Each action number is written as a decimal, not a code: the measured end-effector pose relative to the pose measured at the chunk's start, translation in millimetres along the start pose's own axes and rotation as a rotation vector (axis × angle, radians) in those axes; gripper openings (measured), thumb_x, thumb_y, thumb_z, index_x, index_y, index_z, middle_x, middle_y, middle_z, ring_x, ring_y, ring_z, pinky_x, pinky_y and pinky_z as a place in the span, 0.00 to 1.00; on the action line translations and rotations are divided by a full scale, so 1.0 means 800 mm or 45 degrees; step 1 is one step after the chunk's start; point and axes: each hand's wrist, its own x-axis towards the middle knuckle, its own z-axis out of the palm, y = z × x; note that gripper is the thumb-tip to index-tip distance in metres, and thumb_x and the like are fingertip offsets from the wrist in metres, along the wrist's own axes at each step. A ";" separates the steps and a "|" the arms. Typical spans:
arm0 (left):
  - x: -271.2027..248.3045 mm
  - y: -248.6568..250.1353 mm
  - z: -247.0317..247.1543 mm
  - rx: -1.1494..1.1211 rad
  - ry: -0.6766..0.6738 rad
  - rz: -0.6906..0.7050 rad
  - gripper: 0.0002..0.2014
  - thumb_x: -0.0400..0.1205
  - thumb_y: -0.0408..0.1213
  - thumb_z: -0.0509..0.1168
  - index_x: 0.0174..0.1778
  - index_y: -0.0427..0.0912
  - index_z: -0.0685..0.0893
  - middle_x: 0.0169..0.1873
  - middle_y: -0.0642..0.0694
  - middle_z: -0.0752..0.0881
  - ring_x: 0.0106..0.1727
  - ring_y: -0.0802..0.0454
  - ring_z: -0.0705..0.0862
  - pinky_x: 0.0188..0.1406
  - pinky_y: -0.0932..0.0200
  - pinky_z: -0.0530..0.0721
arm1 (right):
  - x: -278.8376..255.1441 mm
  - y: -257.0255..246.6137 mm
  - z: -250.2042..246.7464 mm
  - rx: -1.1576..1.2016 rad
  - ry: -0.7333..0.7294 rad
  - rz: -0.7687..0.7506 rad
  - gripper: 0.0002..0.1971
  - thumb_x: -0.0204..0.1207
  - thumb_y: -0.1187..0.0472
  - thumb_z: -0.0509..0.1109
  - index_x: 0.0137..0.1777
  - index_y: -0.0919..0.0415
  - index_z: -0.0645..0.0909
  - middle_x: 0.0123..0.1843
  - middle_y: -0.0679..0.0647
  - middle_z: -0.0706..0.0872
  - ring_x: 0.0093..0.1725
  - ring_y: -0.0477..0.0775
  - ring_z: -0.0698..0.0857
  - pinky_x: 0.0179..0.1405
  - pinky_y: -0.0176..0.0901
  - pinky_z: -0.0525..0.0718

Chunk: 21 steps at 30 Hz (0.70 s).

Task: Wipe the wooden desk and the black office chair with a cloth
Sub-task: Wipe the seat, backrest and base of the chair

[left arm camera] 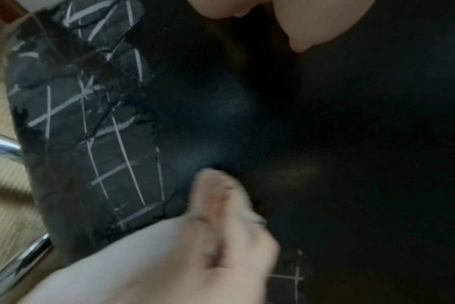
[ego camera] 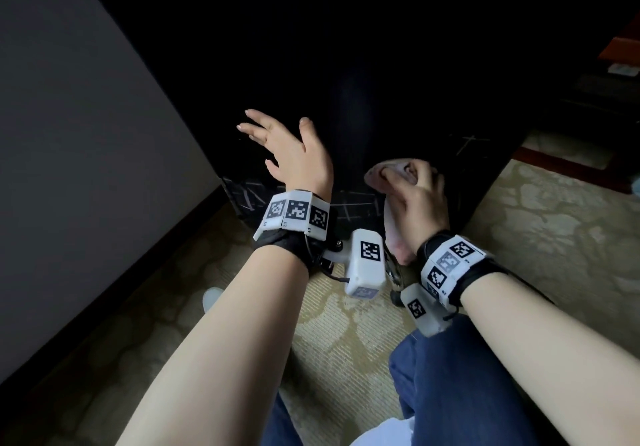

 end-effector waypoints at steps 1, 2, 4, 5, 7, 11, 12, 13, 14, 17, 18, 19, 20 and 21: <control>0.001 -0.001 0.001 -0.012 0.004 0.000 0.35 0.88 0.42 0.51 0.82 0.44 0.32 0.81 0.42 0.29 0.83 0.50 0.35 0.78 0.41 0.38 | -0.002 0.003 0.004 -0.010 -0.054 0.025 0.20 0.76 0.66 0.67 0.67 0.49 0.81 0.74 0.57 0.68 0.67 0.68 0.67 0.64 0.62 0.74; 0.002 -0.001 0.001 -0.025 0.009 0.001 0.35 0.88 0.42 0.51 0.82 0.44 0.32 0.81 0.42 0.29 0.83 0.50 0.35 0.78 0.41 0.38 | -0.004 0.005 0.007 -0.023 -0.097 0.045 0.20 0.77 0.64 0.66 0.68 0.48 0.80 0.74 0.55 0.66 0.68 0.67 0.67 0.65 0.61 0.74; 0.002 0.000 0.003 -0.042 0.015 -0.001 0.35 0.88 0.42 0.51 0.82 0.44 0.32 0.81 0.42 0.29 0.83 0.50 0.35 0.78 0.41 0.38 | -0.006 0.005 0.011 -0.061 -0.171 0.082 0.19 0.79 0.62 0.64 0.69 0.46 0.79 0.74 0.52 0.64 0.67 0.65 0.66 0.65 0.60 0.74; 0.003 0.001 0.004 -0.042 0.015 -0.002 0.35 0.88 0.41 0.51 0.82 0.44 0.32 0.81 0.42 0.29 0.83 0.50 0.35 0.78 0.41 0.38 | -0.006 0.004 0.011 -0.079 -0.207 0.101 0.19 0.79 0.61 0.64 0.69 0.45 0.78 0.74 0.51 0.64 0.66 0.64 0.66 0.65 0.59 0.74; 0.004 0.001 0.003 -0.041 0.024 -0.009 0.35 0.88 0.41 0.51 0.82 0.44 0.32 0.81 0.42 0.30 0.83 0.50 0.35 0.78 0.41 0.38 | -0.006 0.001 0.010 -0.107 -0.285 0.138 0.18 0.81 0.59 0.62 0.68 0.44 0.78 0.73 0.49 0.64 0.66 0.63 0.67 0.64 0.56 0.74; 0.008 0.005 -0.001 -0.017 0.057 -0.039 0.35 0.87 0.40 0.51 0.82 0.44 0.34 0.82 0.43 0.32 0.83 0.51 0.38 0.79 0.42 0.40 | -0.005 -0.004 -0.009 -0.037 -0.279 0.054 0.17 0.79 0.61 0.64 0.66 0.46 0.82 0.71 0.51 0.71 0.62 0.62 0.69 0.61 0.54 0.74; 0.011 0.007 -0.003 0.003 0.079 -0.062 0.35 0.87 0.40 0.51 0.83 0.44 0.35 0.82 0.43 0.34 0.84 0.52 0.39 0.79 0.42 0.41 | -0.005 -0.007 -0.017 -0.024 -0.219 -0.004 0.18 0.78 0.63 0.65 0.65 0.48 0.83 0.71 0.53 0.72 0.60 0.64 0.70 0.59 0.53 0.75; 0.015 0.010 -0.005 0.030 0.102 -0.093 0.35 0.86 0.40 0.51 0.83 0.44 0.35 0.83 0.43 0.35 0.84 0.52 0.40 0.79 0.42 0.42 | -0.005 -0.011 -0.026 -0.009 -0.150 -0.053 0.18 0.76 0.65 0.66 0.63 0.51 0.84 0.71 0.55 0.73 0.59 0.66 0.71 0.57 0.54 0.76; 0.018 0.014 -0.006 0.060 0.123 -0.134 0.35 0.86 0.39 0.51 0.83 0.44 0.36 0.83 0.43 0.37 0.84 0.51 0.42 0.79 0.41 0.44 | -0.005 -0.015 -0.036 0.017 -0.082 -0.087 0.18 0.74 0.67 0.67 0.63 0.53 0.85 0.70 0.58 0.74 0.58 0.68 0.72 0.56 0.55 0.77; 0.019 0.031 -0.006 0.114 0.174 -0.285 0.32 0.87 0.37 0.49 0.83 0.41 0.39 0.83 0.37 0.41 0.84 0.44 0.47 0.78 0.43 0.49 | -0.001 -0.025 -0.072 0.105 0.145 -0.184 0.18 0.71 0.67 0.68 0.61 0.58 0.86 0.67 0.64 0.77 0.57 0.72 0.75 0.58 0.60 0.79; 0.015 0.037 -0.004 0.132 0.175 -0.322 0.31 0.88 0.37 0.49 0.83 0.40 0.40 0.83 0.36 0.41 0.83 0.43 0.48 0.78 0.45 0.50 | 0.000 -0.028 -0.084 0.120 0.229 -0.212 0.18 0.70 0.66 0.67 0.61 0.58 0.86 0.66 0.64 0.77 0.57 0.72 0.75 0.58 0.60 0.79; 0.008 0.041 -0.001 0.144 0.162 -0.327 0.30 0.88 0.38 0.49 0.83 0.39 0.41 0.83 0.36 0.41 0.83 0.42 0.48 0.78 0.46 0.50 | 0.000 -0.032 -0.095 0.127 0.313 -0.238 0.19 0.70 0.65 0.66 0.60 0.58 0.86 0.66 0.64 0.78 0.57 0.71 0.76 0.58 0.59 0.80; -0.001 0.044 0.004 0.145 0.132 -0.303 0.31 0.88 0.40 0.49 0.83 0.40 0.41 0.83 0.37 0.41 0.83 0.43 0.47 0.78 0.45 0.50 | 0.001 -0.035 -0.105 0.129 0.393 -0.261 0.19 0.70 0.64 0.65 0.60 0.57 0.87 0.65 0.64 0.78 0.57 0.70 0.76 0.57 0.58 0.81; -0.010 0.046 0.010 0.139 0.095 -0.263 0.31 0.88 0.42 0.49 0.83 0.40 0.41 0.83 0.38 0.40 0.84 0.43 0.46 0.78 0.44 0.50 | 0.001 -0.039 -0.115 0.130 0.467 -0.281 0.19 0.70 0.63 0.64 0.60 0.57 0.87 0.64 0.64 0.78 0.57 0.69 0.76 0.56 0.58 0.82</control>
